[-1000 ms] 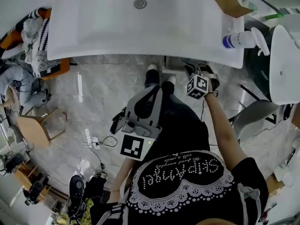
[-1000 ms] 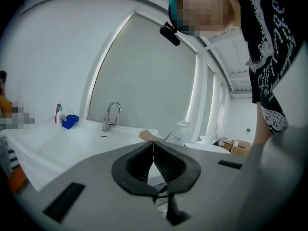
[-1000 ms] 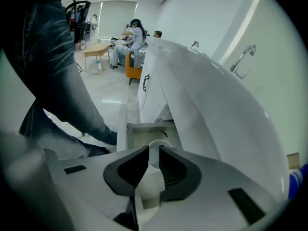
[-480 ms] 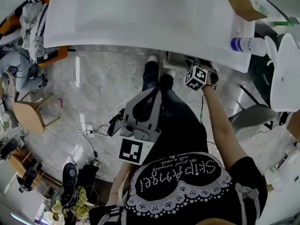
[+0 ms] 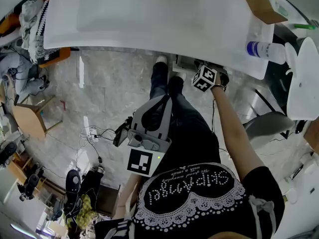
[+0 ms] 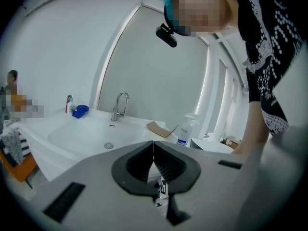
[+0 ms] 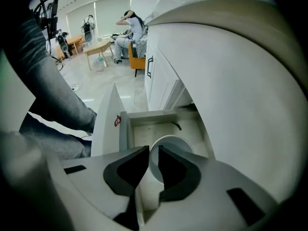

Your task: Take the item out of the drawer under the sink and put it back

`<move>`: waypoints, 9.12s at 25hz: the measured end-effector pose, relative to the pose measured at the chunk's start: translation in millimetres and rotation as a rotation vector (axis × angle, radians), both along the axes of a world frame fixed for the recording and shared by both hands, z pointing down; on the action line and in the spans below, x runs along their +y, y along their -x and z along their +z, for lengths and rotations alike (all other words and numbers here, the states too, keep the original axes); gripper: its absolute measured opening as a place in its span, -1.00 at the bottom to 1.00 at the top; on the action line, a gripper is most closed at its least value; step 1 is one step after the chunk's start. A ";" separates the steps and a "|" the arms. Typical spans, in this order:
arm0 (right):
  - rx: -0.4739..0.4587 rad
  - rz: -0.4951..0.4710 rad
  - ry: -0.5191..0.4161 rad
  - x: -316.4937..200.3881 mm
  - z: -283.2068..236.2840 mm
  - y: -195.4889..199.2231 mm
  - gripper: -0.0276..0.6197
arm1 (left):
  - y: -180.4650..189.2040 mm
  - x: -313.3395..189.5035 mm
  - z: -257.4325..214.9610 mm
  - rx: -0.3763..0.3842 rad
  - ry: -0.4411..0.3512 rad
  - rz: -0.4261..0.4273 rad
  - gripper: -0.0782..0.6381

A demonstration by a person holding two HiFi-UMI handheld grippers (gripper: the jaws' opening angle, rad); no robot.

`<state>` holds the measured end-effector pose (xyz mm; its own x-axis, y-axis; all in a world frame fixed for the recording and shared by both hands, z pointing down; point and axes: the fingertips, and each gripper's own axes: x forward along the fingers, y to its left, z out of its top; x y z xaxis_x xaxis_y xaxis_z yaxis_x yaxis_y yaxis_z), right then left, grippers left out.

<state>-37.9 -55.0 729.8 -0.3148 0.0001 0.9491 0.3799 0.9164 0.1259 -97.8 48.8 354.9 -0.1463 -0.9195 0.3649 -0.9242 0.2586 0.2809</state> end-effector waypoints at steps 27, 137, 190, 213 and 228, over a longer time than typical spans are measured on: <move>-0.030 -0.028 -0.100 14.9 -31.6 -20.2 -0.84 | -5.0 3.9 -19.2 -0.002 -0.104 0.052 -0.76; -1.338 1.059 0.239 13.7 -431.4 -155.9 -0.84 | -136.2 -48.9 -43.8 -0.173 -0.189 0.720 -0.77; -0.571 0.371 -0.241 34.8 -310.3 -118.6 -0.84 | -85.9 -19.0 -42.3 -0.028 -0.183 0.430 -0.76; -0.216 0.112 -0.024 7.0 -125.0 -49.5 -0.84 | -28.5 -2.0 -34.2 0.009 -0.080 0.251 -0.76; -0.079 0.012 0.014 -12.5 -39.0 -18.1 -0.84 | -38.1 15.7 -9.8 0.066 0.022 0.239 -0.77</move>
